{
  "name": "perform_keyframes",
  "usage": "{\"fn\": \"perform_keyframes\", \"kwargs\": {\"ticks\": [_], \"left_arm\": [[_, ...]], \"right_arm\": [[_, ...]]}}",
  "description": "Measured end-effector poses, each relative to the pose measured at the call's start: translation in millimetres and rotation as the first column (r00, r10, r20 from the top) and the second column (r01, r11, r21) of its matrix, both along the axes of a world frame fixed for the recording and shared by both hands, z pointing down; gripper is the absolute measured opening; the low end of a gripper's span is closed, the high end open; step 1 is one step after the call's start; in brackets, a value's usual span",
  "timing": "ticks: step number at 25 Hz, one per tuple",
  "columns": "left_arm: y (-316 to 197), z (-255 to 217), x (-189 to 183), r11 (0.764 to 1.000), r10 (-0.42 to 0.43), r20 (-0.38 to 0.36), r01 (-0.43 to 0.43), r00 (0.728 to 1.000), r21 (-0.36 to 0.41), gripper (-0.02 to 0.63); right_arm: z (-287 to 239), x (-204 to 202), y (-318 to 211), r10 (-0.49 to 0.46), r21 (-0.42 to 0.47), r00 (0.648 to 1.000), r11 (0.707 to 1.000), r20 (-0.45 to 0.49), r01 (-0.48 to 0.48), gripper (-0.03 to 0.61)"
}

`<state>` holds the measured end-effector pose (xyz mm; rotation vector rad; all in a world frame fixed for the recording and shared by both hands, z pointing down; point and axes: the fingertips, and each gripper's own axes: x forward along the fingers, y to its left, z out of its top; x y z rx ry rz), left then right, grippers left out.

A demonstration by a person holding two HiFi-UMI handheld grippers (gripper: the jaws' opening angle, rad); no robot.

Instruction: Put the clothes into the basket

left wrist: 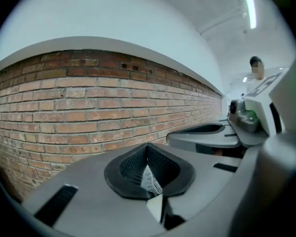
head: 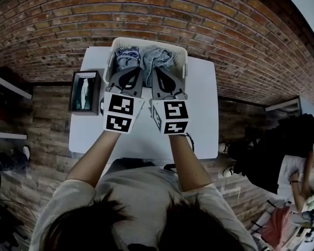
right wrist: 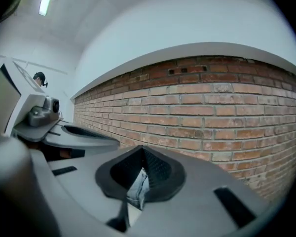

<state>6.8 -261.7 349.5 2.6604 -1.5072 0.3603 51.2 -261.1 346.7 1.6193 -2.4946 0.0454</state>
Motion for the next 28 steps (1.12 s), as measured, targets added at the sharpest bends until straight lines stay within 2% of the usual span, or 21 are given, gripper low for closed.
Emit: {"fn": "perform_keyframes", "kwargs": {"ticks": [4, 11, 17, 22, 28], "left_arm": [[23.9, -12.3, -1.4, 1.000, -0.003, -0.036, 0.003, 0.999, 0.017, 0.008], [59.1, -37.9, -2.0, 0.998, 0.011, -0.050, -0.008, 0.999, 0.070, 0.008], [89.8, -53.0, -3.3, 0.994, 0.016, -0.060, -0.010, 0.998, 0.110, 0.008], [109.3, -56.0, 2.6, 0.993, 0.052, -0.060, -0.045, 0.997, 0.112, 0.008], [121.1, -65.0, 1.8, 0.989, 0.070, -0.053, -0.063, 0.996, 0.135, 0.008]], "right_arm": [[-21.9, -7.2, 24.1, -0.025, 0.053, 1.000, 0.998, 0.000, 0.025, 0.006], [-42.3, -8.1, 56.2, -0.027, 0.094, 0.999, 0.995, 0.021, 0.025, 0.006], [-57.7, -12.1, 87.1, -0.044, 0.162, 0.998, 0.986, -0.035, 0.049, 0.006], [-69.0, -12.5, 108.2, -0.043, 0.169, 0.999, 0.985, 0.005, 0.042, 0.006], [-62.2, -11.5, 124.5, -0.030, 0.139, 0.999, 0.990, -0.011, 0.031, 0.006]]}}
